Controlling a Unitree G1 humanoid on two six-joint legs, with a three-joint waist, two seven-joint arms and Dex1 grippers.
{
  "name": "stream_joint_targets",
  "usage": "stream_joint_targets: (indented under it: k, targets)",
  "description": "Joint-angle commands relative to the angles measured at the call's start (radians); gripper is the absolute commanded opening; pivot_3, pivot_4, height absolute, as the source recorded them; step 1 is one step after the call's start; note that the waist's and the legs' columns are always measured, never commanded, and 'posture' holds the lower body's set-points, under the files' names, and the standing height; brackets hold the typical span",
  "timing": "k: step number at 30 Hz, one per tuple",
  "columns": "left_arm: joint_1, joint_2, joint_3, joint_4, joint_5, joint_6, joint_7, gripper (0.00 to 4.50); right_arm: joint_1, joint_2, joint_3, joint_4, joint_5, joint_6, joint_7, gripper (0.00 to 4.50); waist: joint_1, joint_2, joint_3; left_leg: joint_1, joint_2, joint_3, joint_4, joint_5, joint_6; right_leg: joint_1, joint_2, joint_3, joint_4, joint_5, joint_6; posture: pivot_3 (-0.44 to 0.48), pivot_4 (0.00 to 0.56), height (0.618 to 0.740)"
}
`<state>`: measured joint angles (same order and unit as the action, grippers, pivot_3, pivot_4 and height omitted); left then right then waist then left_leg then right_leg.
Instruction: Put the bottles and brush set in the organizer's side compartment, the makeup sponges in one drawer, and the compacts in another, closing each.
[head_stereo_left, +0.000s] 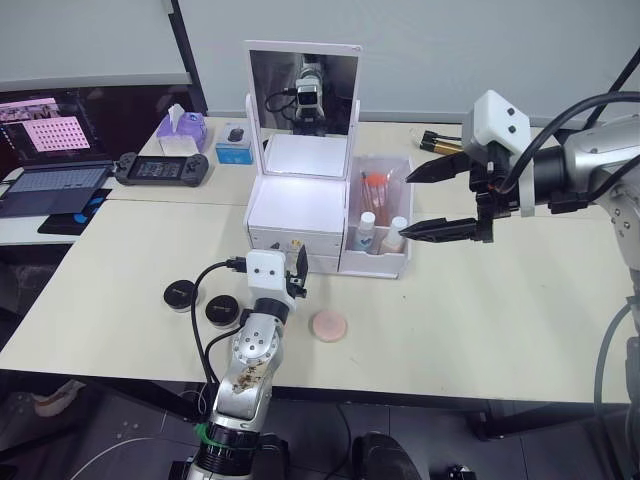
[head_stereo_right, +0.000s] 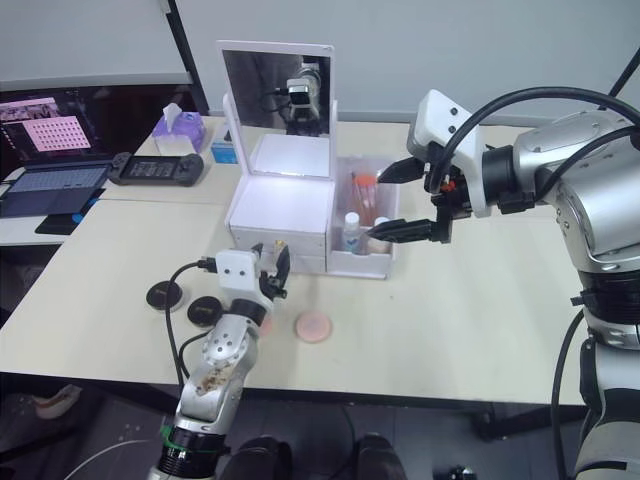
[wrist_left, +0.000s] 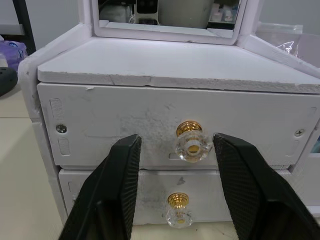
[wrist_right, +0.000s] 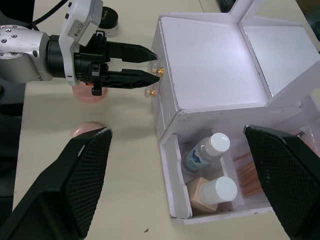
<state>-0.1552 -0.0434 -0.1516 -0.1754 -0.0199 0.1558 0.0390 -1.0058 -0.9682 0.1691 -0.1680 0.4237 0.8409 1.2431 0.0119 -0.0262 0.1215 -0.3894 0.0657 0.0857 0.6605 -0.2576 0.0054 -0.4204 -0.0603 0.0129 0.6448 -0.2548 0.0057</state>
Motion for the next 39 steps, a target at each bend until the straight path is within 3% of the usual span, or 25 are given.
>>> stream_joint_targets:
  k: [1, 3, 4, 9, 19, 31, 34, 39]
  targets:
    - [-0.019, -0.023, -0.002, -0.007, 0.003, -0.031, -0.002, 1.15, -0.041, 0.002, -0.032, -0.010, -0.003, -0.001, -0.017, 4.50, 0.000, 0.000, 0.000, 0.000, 0.000, 0.000, 0.000, 0.000, 0.000, 0.000, 0.000, 0.000, 0.000, 0.000, 0.000, 0.000, 0.150, 0.706]
    - [-0.019, -0.019, -0.012, -0.010, 0.004, -0.038, -0.012, 0.57, -0.049, 0.005, -0.033, -0.004, -0.004, -0.001, -0.022, 4.50, 0.000, 0.000, 0.000, 0.000, 0.000, 0.000, 0.000, 0.000, 0.000, 0.000, 0.000, 0.000, 0.000, 0.000, 0.000, 0.000, 0.150, 0.706]
    - [-0.017, -0.018, -0.016, -0.012, 0.004, -0.039, -0.018, 0.55, -0.050, 0.006, -0.033, -0.002, -0.004, -0.002, -0.024, 4.50, 0.000, 0.000, 0.000, 0.000, 0.000, 0.000, 0.000, 0.000, 0.000, 0.000, 0.000, 0.000, 0.000, 0.000, 0.000, 0.000, 0.150, 0.706]
    - [0.058, 0.036, -0.039, -0.109, 0.010, 0.011, -0.074, 0.55, -0.036, 0.006, -0.035, -0.007, -0.010, -0.017, -0.031, 4.50, 0.000, 0.000, 0.000, 0.000, 0.000, 0.000, 0.000, 0.000, 0.000, 0.000, 0.000, 0.000, 0.000, 0.000, 0.000, 0.000, 0.150, 0.706]
    - [0.285, 0.164, -0.053, -0.419, -0.171, 0.184, -0.253, 0.55, 0.019, 0.038, -0.040, -0.010, -0.008, -0.053, -0.049, 4.50, 0.002, 0.001, 0.000, 0.000, 0.001, 0.001, 0.000, 0.000, 0.000, 0.000, -0.001, -0.001, 0.000, 0.000, 0.000, 0.000, 0.150, 0.706]
    - [0.319, 0.207, -0.040, -0.526, -0.238, 0.322, -0.257, 0.55, 0.053, 0.053, -0.045, -0.012, 0.001, -0.067, -0.052, 4.50, 0.004, 0.001, 0.000, 0.000, 0.000, 0.000, 0.000, 0.000, 0.000, 0.001, -0.001, -0.001, -0.001, 0.000, 0.000, 0.000, 0.150, 0.706]
    - [0.323, 0.196, -0.017, -0.542, -0.334, 0.357, -0.290, 1.42, 0.055, 0.050, -0.049, -0.014, 0.019, -0.052, -0.037, 4.50, 0.003, 0.001, 0.000, 0.000, 0.000, 0.000, 0.000, 0.000, 0.000, 0.001, -0.001, -0.001, -0.001, 0.000, 0.000, 0.000, 0.150, 0.706]
    - [0.347, 0.211, 0.040, -0.587, -0.385, 0.343, -0.293, 3.07, 0.049, 0.034, -0.060, -0.016, 0.066, -0.021, 0.007, 4.50, -0.001, 0.001, 0.000, 0.000, 0.001, 0.000, 0.000, 0.000, 0.000, 0.000, 0.000, -0.001, -0.001, 0.000, 0.000, 0.000, 0.150, 0.706]
